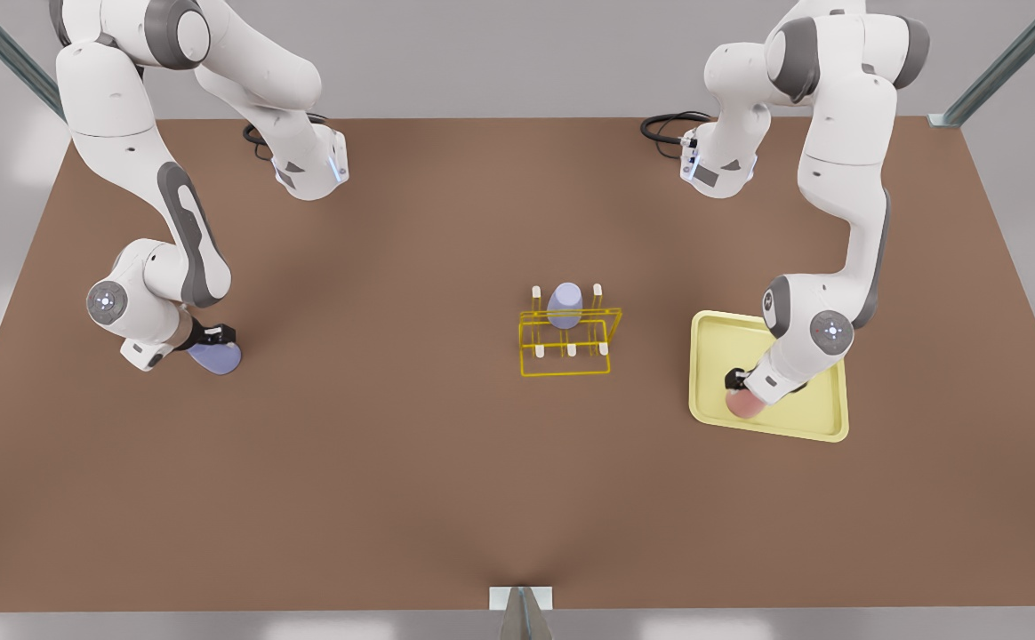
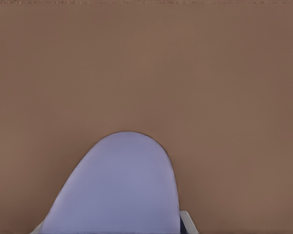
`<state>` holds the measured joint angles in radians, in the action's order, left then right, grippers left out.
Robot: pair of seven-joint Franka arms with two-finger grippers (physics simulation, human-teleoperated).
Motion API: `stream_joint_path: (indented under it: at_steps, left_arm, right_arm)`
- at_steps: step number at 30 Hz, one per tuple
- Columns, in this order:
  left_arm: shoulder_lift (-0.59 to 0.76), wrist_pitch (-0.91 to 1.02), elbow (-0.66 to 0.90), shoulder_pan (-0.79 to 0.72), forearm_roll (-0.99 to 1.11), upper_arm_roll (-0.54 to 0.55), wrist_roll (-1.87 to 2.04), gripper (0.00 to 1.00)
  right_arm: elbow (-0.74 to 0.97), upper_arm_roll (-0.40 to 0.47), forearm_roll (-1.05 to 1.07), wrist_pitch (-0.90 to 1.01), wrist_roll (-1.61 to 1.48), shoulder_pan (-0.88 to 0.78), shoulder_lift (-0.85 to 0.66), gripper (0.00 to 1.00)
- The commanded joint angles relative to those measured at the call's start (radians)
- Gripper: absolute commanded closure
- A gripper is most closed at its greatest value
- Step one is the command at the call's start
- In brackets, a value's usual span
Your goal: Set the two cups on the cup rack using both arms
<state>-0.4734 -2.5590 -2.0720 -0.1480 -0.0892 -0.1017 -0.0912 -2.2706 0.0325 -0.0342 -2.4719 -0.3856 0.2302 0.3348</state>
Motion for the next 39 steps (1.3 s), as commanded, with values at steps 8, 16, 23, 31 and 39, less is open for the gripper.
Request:
stream_joint_path:
  at_steps: [8, 16, 23, 31, 39]
  left_arm:
    - [0.058, 0.058, 0.006, 0.001, -0.007, 0.004, 0.005, 0.22]
    - [0.107, 0.316, 0.098, -0.021, -0.006, 0.023, 0.105, 0.22]
    - [0.078, 0.534, 0.303, -0.183, -0.006, 0.025, 0.272, 0.22]
    - [0.091, 0.534, 0.360, -0.240, -0.017, 0.138, 0.548, 0.22]
    - [0.090, 0.640, 0.351, -0.240, -0.012, 0.257, 0.648, 0.21]
  right_arm:
    - [0.008, -0.003, -0.003, 0.011, 0.014, -0.005, 0.001, 0.19]
    - [0.028, -0.006, -0.003, 0.030, 0.014, -0.005, -0.005, 0.19]
    - [0.106, -0.036, 0.004, 0.059, 0.005, -0.066, -0.003, 0.19]
    - [0.220, -0.095, 0.005, 0.060, 0.013, -0.236, 0.017, 0.19]
    - [0.344, -0.095, 0.074, 0.060, 0.014, -0.466, 0.032, 0.19]
